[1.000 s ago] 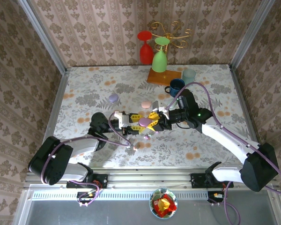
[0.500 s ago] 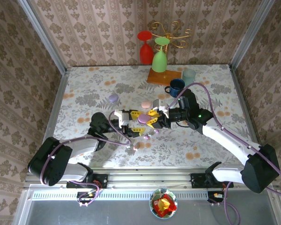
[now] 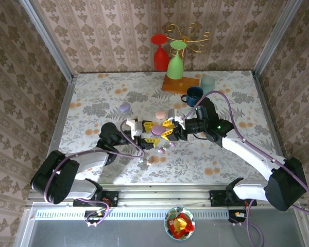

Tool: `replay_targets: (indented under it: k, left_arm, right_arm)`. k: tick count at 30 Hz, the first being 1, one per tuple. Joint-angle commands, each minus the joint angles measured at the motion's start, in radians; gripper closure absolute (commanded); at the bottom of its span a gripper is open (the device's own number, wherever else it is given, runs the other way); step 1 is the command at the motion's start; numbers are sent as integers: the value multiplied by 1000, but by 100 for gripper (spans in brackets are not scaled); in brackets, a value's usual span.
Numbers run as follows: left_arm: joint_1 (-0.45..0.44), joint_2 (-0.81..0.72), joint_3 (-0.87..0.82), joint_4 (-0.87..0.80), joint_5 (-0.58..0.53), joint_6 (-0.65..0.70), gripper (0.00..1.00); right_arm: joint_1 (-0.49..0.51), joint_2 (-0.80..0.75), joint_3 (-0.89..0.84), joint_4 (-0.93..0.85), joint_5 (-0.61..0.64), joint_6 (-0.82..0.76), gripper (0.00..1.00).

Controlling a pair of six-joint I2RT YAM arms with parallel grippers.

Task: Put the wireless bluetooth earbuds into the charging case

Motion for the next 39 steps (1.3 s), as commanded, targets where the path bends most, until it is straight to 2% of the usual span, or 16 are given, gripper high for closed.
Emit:
replay_targets:
  k: [1, 3, 9, 11, 14, 17, 20, 23, 34, 39]
  left_arm:
    - [-5, 7, 34, 17, 15, -35, 43]
    - [-6, 10, 36, 22, 15, -43, 49]
    - [-7, 22, 36, 48, 28, -61, 56]
    - [-7, 22, 33, 51, 31, -61, 64]
    - [-5, 22, 29, 51, 33, -57, 69]
    - [-4, 22, 28, 61, 45, -69, 78]
    - [-5, 19, 28, 63, 51, -76, 83]
    - [-4, 19, 26, 61, 56, -72, 85]
    - [0, 16, 18, 65, 65, -74, 89]
    - [-1, 11, 21, 66, 83, -89, 90]
  right_arm:
    - [0, 8, 10, -13, -18, -3, 72]
    - [0, 8, 13, -13, -20, -5, 71]
    - [0, 16, 21, -25, -20, -9, 71]
    - [0, 12, 18, -17, -18, -1, 69]
    - [0, -2, 10, 8, -2, 18, 68]
    - [0, -19, -8, 53, 73, 49, 49]
    - [0, -27, -17, 82, 158, 77, 39]
    - [-6, -35, -26, 125, 198, 121, 36]
    - [-25, -53, -36, 175, 170, 196, 35]
    - [-25, -56, -39, 204, 282, 220, 35]
